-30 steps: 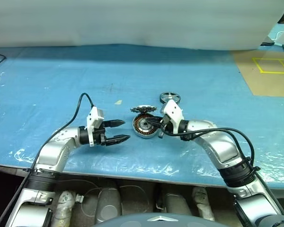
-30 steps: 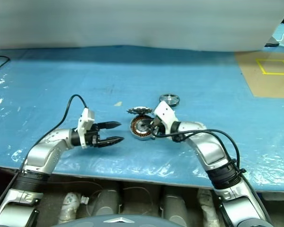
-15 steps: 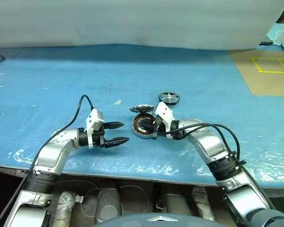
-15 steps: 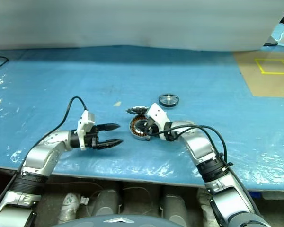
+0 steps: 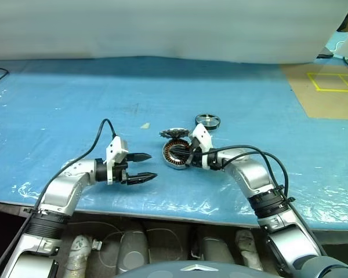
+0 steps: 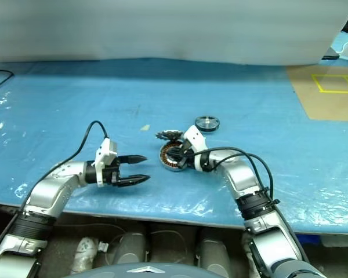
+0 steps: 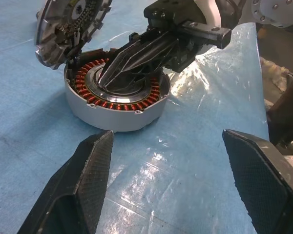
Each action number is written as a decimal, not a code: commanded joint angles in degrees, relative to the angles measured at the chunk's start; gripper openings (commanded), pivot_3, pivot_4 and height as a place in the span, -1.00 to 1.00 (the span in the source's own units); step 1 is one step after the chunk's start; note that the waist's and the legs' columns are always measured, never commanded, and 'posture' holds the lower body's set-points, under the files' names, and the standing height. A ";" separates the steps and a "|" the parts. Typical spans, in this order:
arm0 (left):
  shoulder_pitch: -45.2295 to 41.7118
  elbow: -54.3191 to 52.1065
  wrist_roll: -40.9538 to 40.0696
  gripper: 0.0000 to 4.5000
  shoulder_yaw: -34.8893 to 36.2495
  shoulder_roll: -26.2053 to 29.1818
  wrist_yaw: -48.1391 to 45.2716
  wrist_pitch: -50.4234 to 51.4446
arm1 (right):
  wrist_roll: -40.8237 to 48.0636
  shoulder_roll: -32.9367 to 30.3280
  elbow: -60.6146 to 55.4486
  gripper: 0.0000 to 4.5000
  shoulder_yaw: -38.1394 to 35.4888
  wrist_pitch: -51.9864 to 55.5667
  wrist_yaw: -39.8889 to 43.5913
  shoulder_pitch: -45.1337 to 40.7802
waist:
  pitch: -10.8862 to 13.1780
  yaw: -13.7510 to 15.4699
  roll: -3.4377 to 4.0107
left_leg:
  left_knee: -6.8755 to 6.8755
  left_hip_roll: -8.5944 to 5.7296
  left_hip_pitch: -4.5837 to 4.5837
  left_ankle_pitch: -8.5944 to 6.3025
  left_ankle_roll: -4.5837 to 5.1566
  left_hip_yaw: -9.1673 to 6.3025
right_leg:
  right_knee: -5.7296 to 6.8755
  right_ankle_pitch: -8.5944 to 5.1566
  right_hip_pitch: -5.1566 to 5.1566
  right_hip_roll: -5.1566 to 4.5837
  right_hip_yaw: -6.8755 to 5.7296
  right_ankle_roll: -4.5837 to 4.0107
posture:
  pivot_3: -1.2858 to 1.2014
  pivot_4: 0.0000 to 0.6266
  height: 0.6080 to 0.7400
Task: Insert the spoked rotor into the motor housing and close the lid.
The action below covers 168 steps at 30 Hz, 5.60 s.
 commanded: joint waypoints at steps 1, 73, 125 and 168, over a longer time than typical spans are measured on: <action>-0.81 -1.10 -0.08 0.66 -0.16 0.14 -0.39 -0.59 | 3.96 0.55 1.67 -0.91 -3.95 6.54 -0.77 -0.01 | 0.00 0.05 0.00 | 0.00 0.00 0.00 0.00 0.00 0.00 | 0.00 0.04 0.00 0.00 0.00 -0.07 | 0.03 -0.52 1.00; -1.64 0.37 0.70 0.66 0.28 -3.92 2.05 -4.33 | -20.61 -12.10 56.92 0.24 -1.59 -35.02 3.34 -41.66 | 0.01 -1.50 0.00 | 0.07 0.09 -1.33 0.13 0.20 0.05 | 0.13 0.11 -1.34 0.14 -0.06 -0.44 | 0.03 -0.52 1.00; 2.70 -5.20 1.02 0.66 -1.07 -3.07 5.85 -3.81 | -35.71 -4.82 69.72 -0.15 1.06 -37.92 7.59 -43.93 | 0.08 -1.41 0.12 | 1.25 0.83 -1.61 0.00 0.01 0.14 | 1.17 0.08 -1.68 0.40 -0.27 -0.97 | 0.03 -0.52 1.00; -3.82 2.22 1.44 0.66 -1.75 -3.26 0.27 -5.04 | 7.77 -16.47 -29.85 -0.25 -15.06 16.97 7.91 6.03 | 0.08 0.19 0.10 | 0.55 0.62 -0.68 0.00 0.00 0.20 | 0.15 -0.03 -0.71 0.42 -0.08 -0.10 | 0.03 -0.52 1.00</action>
